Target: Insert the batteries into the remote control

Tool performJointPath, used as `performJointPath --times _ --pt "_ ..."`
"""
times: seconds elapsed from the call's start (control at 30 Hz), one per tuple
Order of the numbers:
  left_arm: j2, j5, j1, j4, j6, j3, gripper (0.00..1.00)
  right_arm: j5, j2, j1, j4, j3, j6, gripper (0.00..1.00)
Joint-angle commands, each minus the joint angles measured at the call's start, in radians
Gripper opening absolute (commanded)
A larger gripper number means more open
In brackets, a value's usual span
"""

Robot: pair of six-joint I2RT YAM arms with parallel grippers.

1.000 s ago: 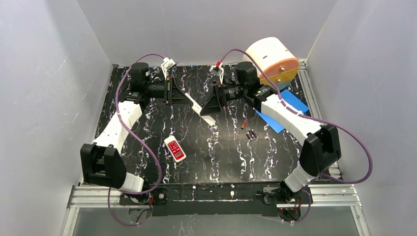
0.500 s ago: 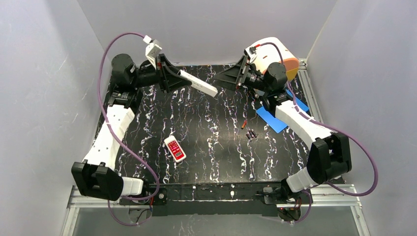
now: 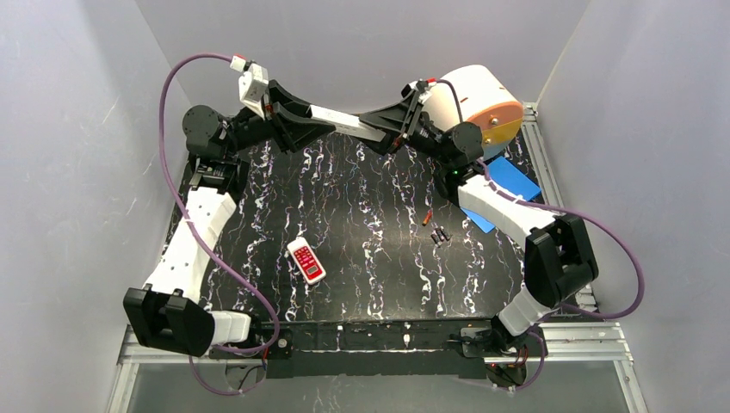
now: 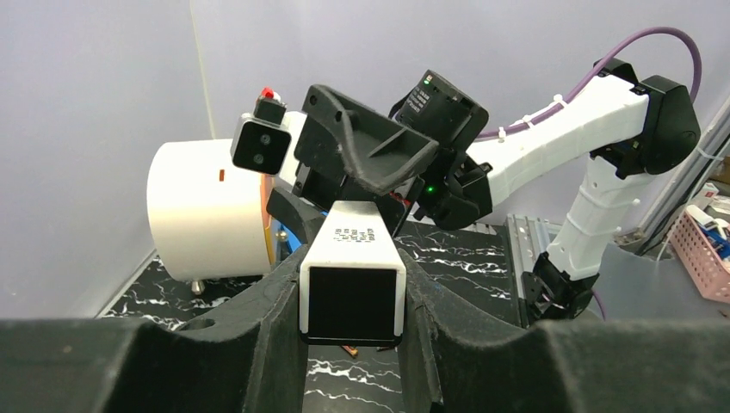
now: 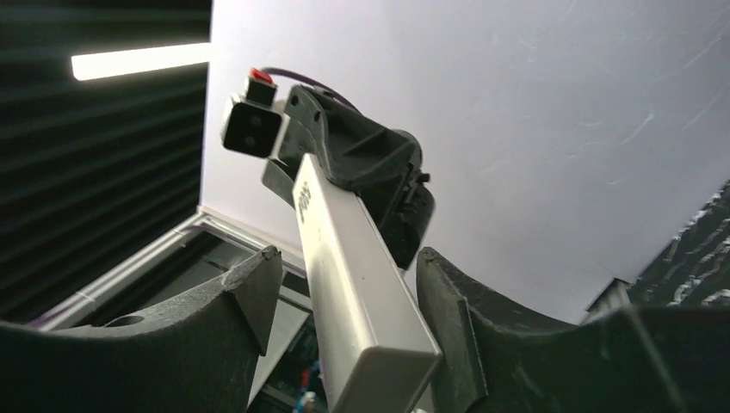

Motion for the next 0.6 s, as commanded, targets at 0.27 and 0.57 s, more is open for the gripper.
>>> performJointPath --times 0.27,0.57 --pt "-0.075 -0.072 -0.005 0.164 -0.022 -0.046 0.0 0.097 -0.019 0.002 0.149 0.004 0.133 0.31" --pt "-0.06 -0.162 0.023 0.253 -0.102 -0.059 0.0 0.176 -0.061 -0.025 0.219 -0.13 0.152 0.28"
